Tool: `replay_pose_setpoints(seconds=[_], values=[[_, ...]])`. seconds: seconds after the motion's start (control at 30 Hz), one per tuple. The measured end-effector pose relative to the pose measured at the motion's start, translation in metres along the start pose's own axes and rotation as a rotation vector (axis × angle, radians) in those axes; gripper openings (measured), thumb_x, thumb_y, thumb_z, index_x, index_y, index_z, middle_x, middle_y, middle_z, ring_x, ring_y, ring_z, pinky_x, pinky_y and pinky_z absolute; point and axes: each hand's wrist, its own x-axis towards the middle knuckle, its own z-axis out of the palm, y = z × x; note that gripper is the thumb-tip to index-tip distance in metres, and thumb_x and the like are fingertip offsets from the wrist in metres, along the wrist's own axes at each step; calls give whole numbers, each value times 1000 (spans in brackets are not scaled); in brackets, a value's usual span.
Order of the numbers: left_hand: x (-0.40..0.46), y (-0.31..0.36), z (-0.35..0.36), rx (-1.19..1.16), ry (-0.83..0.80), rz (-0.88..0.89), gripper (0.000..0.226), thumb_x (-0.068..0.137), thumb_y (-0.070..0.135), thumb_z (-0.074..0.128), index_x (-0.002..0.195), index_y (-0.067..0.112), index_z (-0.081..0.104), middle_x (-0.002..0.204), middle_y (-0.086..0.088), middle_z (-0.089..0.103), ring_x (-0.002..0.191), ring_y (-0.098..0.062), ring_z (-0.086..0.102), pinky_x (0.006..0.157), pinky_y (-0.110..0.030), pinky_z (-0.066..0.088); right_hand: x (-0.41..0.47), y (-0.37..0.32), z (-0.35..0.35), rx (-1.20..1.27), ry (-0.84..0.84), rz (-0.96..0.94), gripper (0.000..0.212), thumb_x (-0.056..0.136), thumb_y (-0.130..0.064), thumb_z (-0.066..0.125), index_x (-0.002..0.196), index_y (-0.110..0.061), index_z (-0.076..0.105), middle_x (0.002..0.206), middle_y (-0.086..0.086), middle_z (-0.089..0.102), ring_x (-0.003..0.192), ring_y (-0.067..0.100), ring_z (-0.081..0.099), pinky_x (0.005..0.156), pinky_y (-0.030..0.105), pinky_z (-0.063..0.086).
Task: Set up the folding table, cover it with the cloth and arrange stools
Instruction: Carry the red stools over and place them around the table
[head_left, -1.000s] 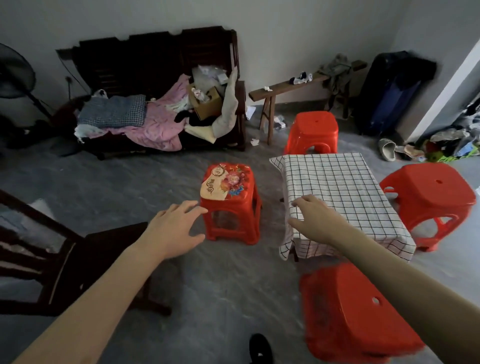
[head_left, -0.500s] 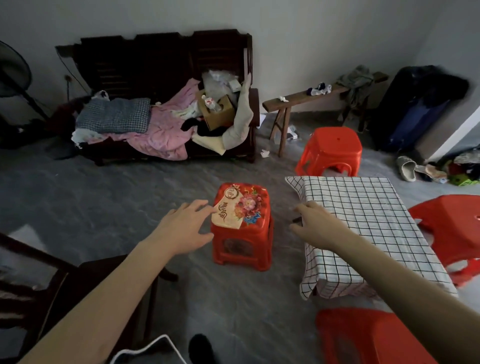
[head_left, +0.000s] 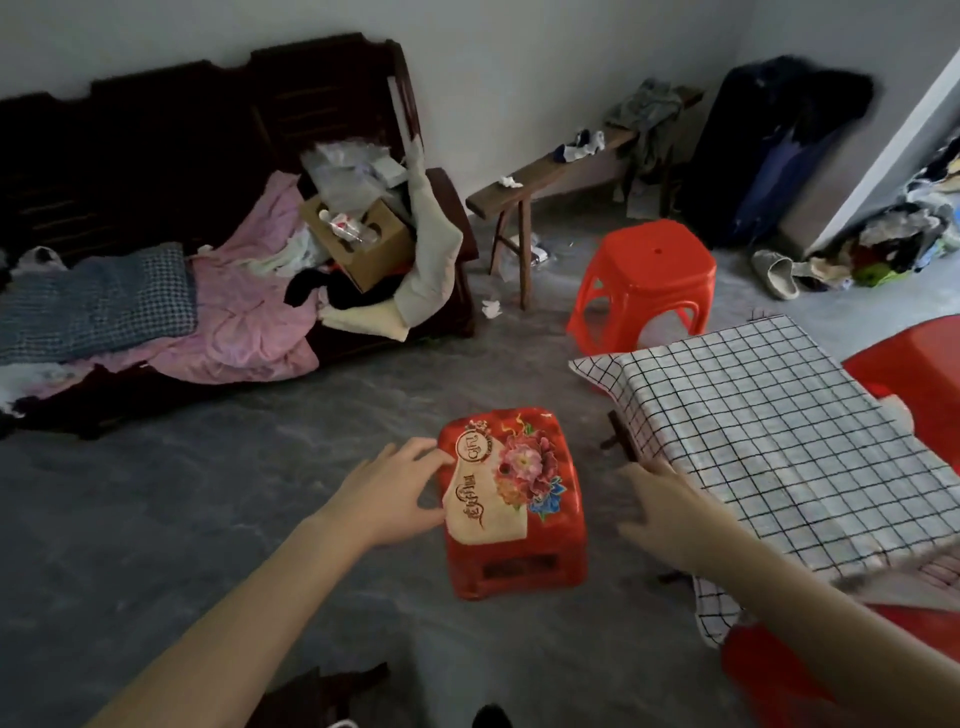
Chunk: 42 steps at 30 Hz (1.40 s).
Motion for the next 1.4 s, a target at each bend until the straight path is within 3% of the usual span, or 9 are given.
replay_pose_setpoints(seconds=[0.13,0.37,0.6,0.77,0.9,1.13,1.4], values=[[62,-33,26,-13,-51,18,69,83,49,60,145,35,33,158,5,20,138,-23,31,108,-44,38,44,-8,27,-24,-21,52,72,83,-47,59,145,-24,31,146,3,34,131,23,40,100,42,46],[149,-54,139,-155,-71,-36,87,75,46,72,147,40,22,159,5,-15,142,-31,17,108,-46,39,129,16,107,-5,-123,90,72,83,-38,60,145,-29,25,146,1,30,130,23,42,95,39,49],[211,-61,258,-220,-46,-173,118,54,83,64,149,38,13,155,2,-28,144,-41,3,109,-64,27,208,46,190,12,-172,115,102,71,-34,67,148,-41,0,144,5,22,127,28,40,85,43,54],[242,-70,298,-272,-120,-274,130,46,88,65,149,48,-4,150,9,-40,143,-48,0,104,-73,23,244,59,238,66,-98,156,118,71,-55,75,150,-38,-10,147,10,17,131,33,39,85,45,53],[249,-74,313,-416,-113,-347,127,51,79,73,149,45,0,154,7,-32,145,-43,12,108,-61,33,257,63,261,126,-105,95,129,65,-55,80,148,-41,-17,149,12,16,132,37,40,89,53,52],[250,-72,324,-542,65,-302,119,57,54,86,151,35,15,158,12,-19,147,-27,12,115,-51,23,273,60,269,81,-101,88,132,69,-36,86,151,-34,-18,134,13,23,122,33,47,92,46,53],[227,-61,341,-520,78,-317,121,67,56,80,154,29,1,157,8,-27,148,-23,7,117,-47,20,272,60,275,109,-136,50,130,71,-24,85,151,-38,-17,141,15,15,125,36,44,98,47,49]])
